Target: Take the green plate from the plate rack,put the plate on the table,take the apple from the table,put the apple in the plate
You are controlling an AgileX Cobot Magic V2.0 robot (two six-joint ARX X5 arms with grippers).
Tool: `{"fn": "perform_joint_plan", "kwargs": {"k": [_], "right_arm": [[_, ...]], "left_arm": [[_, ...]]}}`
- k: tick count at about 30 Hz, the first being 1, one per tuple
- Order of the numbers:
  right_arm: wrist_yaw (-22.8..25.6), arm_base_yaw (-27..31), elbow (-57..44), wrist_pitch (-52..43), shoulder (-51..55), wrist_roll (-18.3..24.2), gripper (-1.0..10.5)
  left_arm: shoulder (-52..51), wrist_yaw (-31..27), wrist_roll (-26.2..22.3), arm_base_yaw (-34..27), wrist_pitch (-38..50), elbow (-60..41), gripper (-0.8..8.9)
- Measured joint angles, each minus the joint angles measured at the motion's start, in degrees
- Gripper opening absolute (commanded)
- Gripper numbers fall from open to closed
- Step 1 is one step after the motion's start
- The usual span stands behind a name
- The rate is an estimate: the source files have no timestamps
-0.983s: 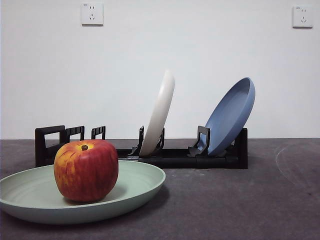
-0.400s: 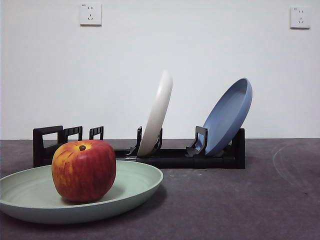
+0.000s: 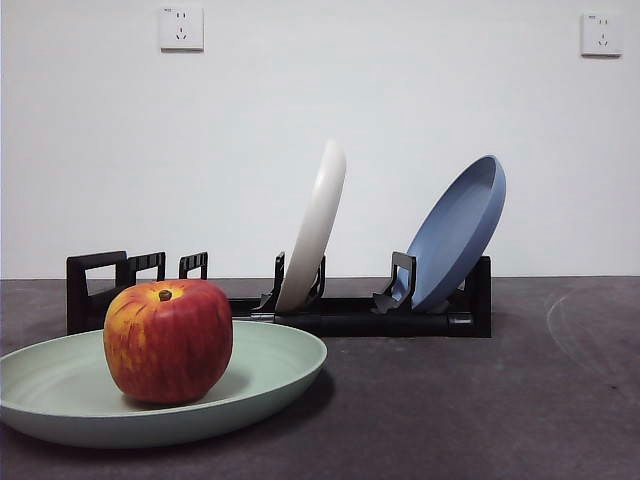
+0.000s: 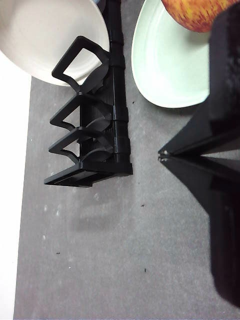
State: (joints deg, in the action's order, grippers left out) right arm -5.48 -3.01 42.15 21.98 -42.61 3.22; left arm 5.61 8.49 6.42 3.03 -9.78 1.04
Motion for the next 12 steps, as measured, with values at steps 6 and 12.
{"fn": "perform_joint_plan", "kwargs": {"k": [6, 12], "right_arm": [[0.0, 6.3, -15.7, -13.4, 11.0, 0.3, -0.1], [0.0, 6.8, -27.6, -18.9, 22.6, 3.7, -0.1]], "left_arm": [[0.0, 0.0, 0.0, 0.0, 0.0, 0.0, -0.04], [0.0, 0.0, 0.0, 0.0, 0.0, 0.0, -0.04]]}}
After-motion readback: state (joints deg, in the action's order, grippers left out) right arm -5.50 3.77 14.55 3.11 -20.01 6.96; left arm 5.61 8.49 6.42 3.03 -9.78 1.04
